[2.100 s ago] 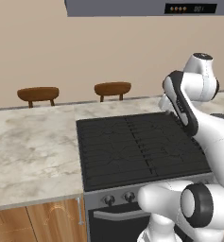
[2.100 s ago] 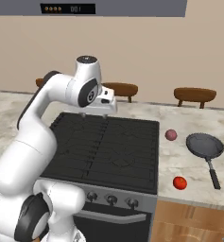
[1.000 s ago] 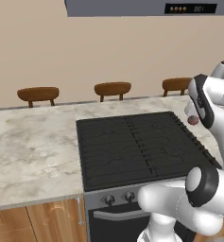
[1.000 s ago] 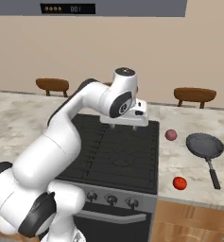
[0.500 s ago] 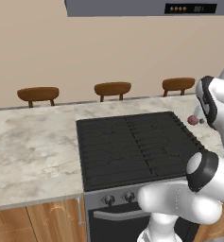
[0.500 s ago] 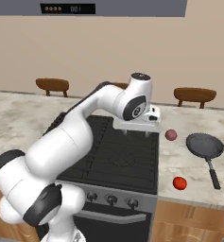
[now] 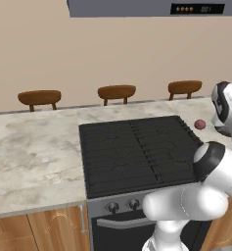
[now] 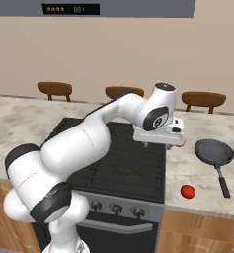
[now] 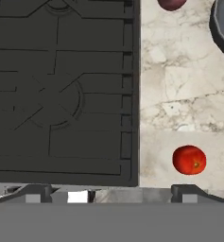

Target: Place the pan on the front left burner on the stove. Then place the tomato and the onion in the pan and turn on the front left burner.

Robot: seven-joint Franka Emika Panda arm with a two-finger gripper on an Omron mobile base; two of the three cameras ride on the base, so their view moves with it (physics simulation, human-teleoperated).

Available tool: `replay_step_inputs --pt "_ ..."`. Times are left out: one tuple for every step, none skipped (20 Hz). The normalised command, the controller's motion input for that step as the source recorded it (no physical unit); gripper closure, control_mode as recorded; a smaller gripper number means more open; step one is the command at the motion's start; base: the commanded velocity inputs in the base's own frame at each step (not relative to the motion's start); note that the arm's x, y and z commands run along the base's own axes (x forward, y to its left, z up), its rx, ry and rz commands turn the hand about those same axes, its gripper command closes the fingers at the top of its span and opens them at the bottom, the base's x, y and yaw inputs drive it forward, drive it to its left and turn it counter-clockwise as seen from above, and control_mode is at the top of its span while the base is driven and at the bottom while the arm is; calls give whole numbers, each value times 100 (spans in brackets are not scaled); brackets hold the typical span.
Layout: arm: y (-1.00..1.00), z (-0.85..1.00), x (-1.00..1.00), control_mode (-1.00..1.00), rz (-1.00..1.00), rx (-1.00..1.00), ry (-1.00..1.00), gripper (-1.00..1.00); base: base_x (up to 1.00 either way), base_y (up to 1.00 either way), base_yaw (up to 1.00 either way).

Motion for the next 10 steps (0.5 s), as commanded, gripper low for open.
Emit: replay_step_inputs --pt "-49 -19 0 -100 -2 0 2 -100 0 0 0" --pt "-49 -18 0 -100 -2 0 2 -100 0 0 0" --pt "-48 -18 0 -100 -2 0 2 -100 0 0 0" --pt "-47 -18 0 -100 -2 0 2 -100 0 0 0" --pt "-47 -18 0 -100 -2 0 2 -100 0 0 0" --pt "-47 -17 0 -100 -3 0 2 -100 0 0 0" --pt "-46 -17 0 -100 -3 0 3 -100 0 0 0" --pt "-45 -16 0 -100 -3 0 3 -100 0 0 0" --pt "-46 -15 0 -100 -3 0 2 -100 0 0 0" --pt "-45 -15 0 -100 -3 -1 2 -100 0 0 0"
